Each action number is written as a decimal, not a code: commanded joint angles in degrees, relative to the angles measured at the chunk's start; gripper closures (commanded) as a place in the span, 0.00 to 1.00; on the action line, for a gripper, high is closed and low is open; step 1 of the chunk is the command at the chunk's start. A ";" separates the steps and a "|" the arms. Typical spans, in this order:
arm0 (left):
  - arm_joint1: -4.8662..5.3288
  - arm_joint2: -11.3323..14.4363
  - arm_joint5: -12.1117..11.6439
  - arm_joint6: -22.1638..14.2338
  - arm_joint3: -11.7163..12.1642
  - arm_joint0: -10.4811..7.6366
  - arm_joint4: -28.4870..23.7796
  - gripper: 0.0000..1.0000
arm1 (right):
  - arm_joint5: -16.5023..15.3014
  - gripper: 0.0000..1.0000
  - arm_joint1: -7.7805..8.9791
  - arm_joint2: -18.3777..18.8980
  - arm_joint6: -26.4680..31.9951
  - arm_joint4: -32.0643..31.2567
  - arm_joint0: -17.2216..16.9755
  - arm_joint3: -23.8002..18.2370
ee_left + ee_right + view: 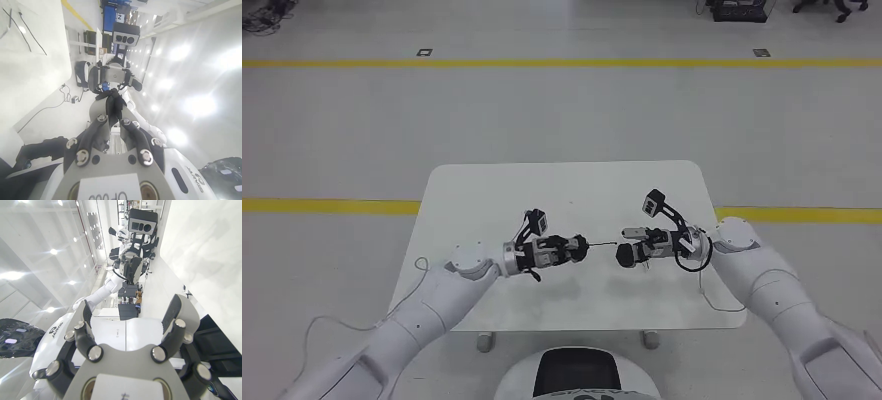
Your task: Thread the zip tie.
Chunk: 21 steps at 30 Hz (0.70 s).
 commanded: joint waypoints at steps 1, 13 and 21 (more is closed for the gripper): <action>0.10 -0.04 -1.03 1.21 -0.63 -0.22 3.03 1.00 | 0.00 0.00 0.00 0.01 0.00 0.01 -0.01 0.00; 0.17 -0.42 1.00 1.72 -1.30 0.50 3.00 1.00 | 0.00 0.14 0.47 1.80 -4.78 -4.55 -1.79 -2.33; 0.14 -1.46 3.99 2.17 -1.04 1.30 0.49 1.00 | 0.00 0.56 0.25 3.64 -3.53 -4.16 -2.95 -2.60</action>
